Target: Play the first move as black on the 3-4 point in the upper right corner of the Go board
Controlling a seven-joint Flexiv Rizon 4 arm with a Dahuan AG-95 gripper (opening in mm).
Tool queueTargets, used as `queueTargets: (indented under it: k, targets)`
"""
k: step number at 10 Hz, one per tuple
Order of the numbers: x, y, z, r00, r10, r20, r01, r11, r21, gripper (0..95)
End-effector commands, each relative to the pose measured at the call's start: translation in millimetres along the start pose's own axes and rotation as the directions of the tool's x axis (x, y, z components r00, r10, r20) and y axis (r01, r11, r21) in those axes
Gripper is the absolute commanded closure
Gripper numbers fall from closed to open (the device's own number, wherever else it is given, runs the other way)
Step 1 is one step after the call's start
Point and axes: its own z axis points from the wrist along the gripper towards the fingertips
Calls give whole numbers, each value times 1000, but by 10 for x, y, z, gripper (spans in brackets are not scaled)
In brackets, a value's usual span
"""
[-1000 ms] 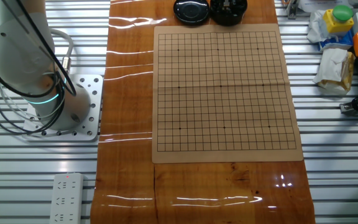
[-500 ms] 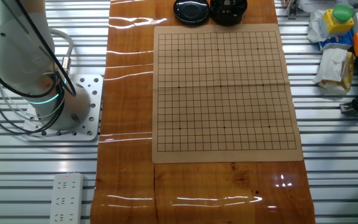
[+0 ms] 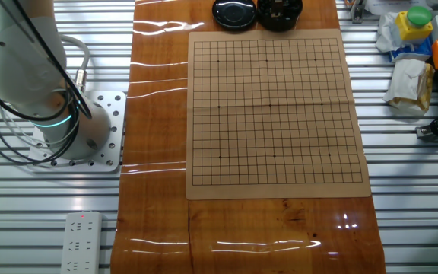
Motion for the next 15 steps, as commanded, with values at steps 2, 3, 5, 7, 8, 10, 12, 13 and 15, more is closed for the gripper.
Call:
queueTargets:
  k: [2, 3, 5, 7, 8, 10, 12, 13, 15]
  targets:
    - [-4, 7, 5, 1000, -6, -4, 6, 1000, 0, 570]
    - [-4, 7, 6, 1000, -6, -6, 6, 1000, 0, 570]
    - [-4, 6, 11, 1000, 0, -7, 0, 1000, 1, 570]
    - [-5, 5, 24, 1000, 11, -5, -11, 1000, -1, 570]
    - [-5, 5, 24, 1000, 17, -2, -17, 1000, -3, 570]
    - [-5, 5, 24, 1000, 29, -2, -29, 1000, -1, 570]
    - [-5, 5, 24, 1000, 26, -2, -26, 1000, 2, 570]
    - [-5, 5, 24, 1000, 24, -2, -24, 1000, 7, 570]
    - [-5, 5, 24, 1000, 17, 9, -17, 1000, 8, 570]
